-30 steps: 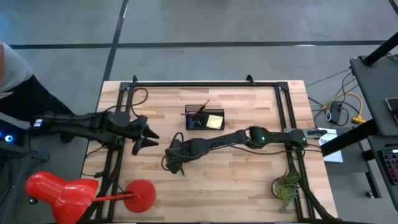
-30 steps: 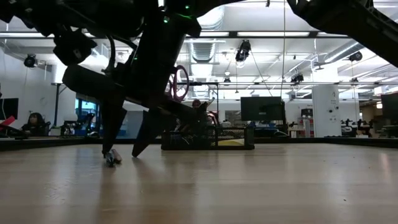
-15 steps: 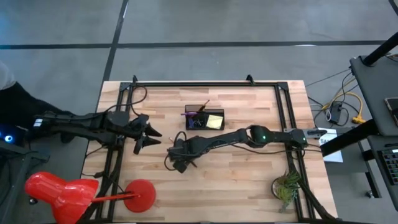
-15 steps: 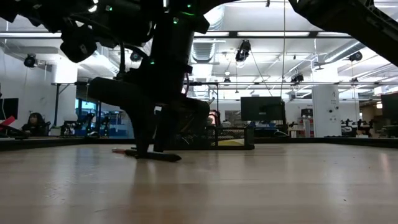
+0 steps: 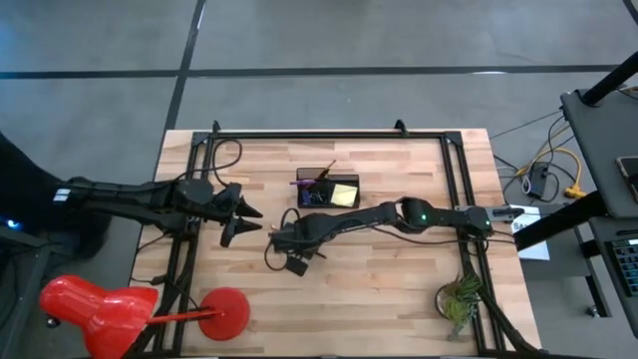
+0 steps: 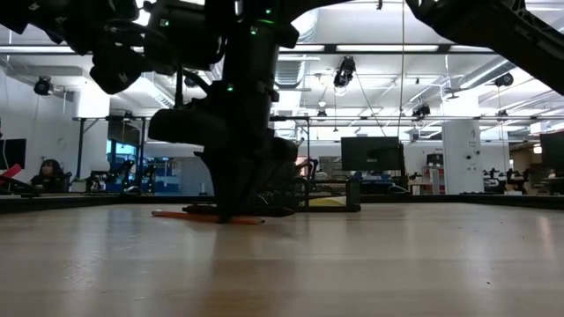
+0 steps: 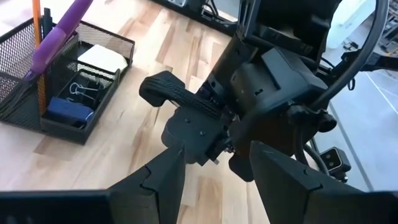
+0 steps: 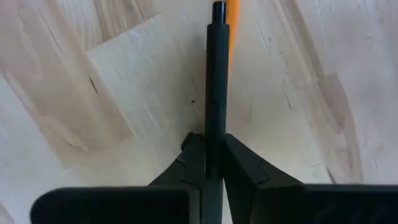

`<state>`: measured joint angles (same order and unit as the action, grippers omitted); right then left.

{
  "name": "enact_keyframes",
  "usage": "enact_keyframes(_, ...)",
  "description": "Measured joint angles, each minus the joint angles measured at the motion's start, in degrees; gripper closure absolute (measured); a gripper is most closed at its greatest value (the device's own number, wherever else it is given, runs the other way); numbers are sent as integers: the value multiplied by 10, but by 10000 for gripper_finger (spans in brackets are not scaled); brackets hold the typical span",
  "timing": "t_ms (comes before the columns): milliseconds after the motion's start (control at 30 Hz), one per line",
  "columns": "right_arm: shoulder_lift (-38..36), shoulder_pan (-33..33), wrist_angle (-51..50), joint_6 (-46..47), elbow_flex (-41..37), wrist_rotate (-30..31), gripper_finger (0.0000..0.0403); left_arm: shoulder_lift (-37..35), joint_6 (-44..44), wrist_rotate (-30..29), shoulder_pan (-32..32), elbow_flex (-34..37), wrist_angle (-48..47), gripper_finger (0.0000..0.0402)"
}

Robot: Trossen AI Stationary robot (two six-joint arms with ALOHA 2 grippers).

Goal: Pick and place office supplies into organizer
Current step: Put the black ball pen into the black desk organizer

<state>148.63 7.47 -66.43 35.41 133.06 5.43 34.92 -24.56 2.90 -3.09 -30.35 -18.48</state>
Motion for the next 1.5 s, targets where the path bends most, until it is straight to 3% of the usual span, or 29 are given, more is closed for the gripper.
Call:
enact_keyframes(467, -59, -17, 1, -19, 0, 42, 380, -14, 0, -51, 0, 0, 1, 237)
enact_keyframes(633, -106, -18, -8, 40, 0, 198, 380, -27, -1, -71, 0, -1, 5, 237)
enact_keyframes(833, -190, -19, -8, 195, -9, 470, 380, -38, 0, -85, 0, -9, 44, 237)
enact_keyframes(933, -228, -33, -4, 239, -30, 556, 380, -40, 29, -94, 0, -9, 79, 237)
enact_keyframes(1067, -248, -64, 74, 192, -84, 562, 379, -38, 73, -96, 0, -10, 116, 237)
enact_keyframes(1267, -252, -99, 412, -31, -192, 456, 378, -34, 118, -107, 0, -10, 135, 237)
enact_keyframes(1500, -255, -126, 467, 29, -302, 460, 377, -36, 118, -130, 1, -10, 133, 237)
